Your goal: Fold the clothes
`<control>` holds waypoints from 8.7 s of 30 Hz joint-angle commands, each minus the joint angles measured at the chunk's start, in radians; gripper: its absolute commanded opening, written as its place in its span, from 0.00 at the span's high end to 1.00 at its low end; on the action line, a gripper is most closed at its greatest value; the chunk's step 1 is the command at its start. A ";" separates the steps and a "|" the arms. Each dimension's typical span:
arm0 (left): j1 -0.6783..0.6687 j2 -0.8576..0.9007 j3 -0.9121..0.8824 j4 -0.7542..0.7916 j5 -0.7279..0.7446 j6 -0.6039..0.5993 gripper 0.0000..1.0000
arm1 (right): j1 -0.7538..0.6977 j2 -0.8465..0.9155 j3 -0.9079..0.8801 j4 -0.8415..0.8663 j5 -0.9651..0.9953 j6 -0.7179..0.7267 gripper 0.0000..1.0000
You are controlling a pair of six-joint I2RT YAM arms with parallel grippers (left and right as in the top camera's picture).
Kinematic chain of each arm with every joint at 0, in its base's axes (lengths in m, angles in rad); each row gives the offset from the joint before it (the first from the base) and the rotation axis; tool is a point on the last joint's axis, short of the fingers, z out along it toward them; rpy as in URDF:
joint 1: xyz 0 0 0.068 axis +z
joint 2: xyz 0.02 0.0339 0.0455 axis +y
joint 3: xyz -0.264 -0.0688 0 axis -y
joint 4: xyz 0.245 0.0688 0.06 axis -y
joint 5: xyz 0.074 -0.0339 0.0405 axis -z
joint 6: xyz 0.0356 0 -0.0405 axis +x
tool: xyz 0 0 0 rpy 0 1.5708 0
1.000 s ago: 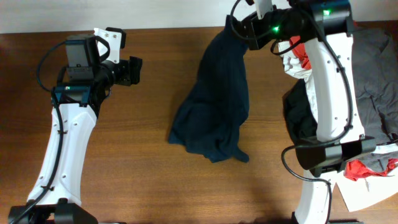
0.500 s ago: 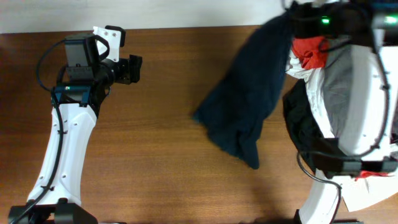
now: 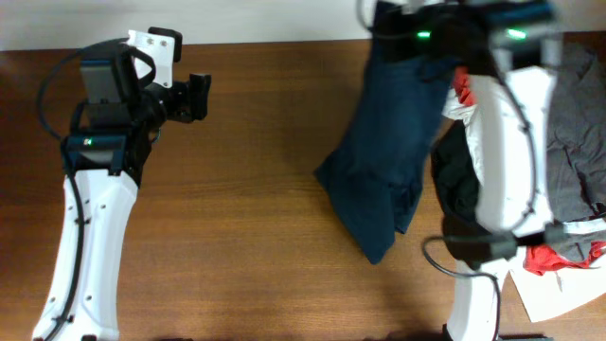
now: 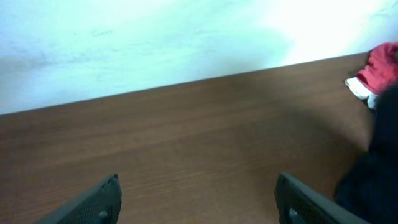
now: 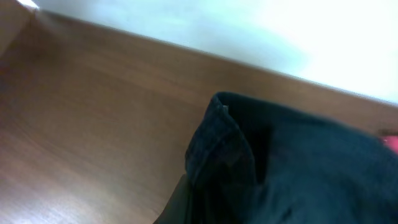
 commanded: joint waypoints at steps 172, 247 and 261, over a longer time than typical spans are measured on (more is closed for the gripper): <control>-0.172 0.430 0.452 -0.497 0.045 0.050 0.99 | -0.192 -0.547 -1.182 0.119 0.055 0.062 0.14; -0.167 0.188 0.856 -0.468 -0.034 0.058 0.98 | -0.186 -0.645 -0.748 0.362 0.042 -0.196 0.96; -0.167 0.086 0.853 -0.592 0.025 0.057 0.95 | -0.192 -0.636 -0.428 0.002 0.127 -0.252 0.96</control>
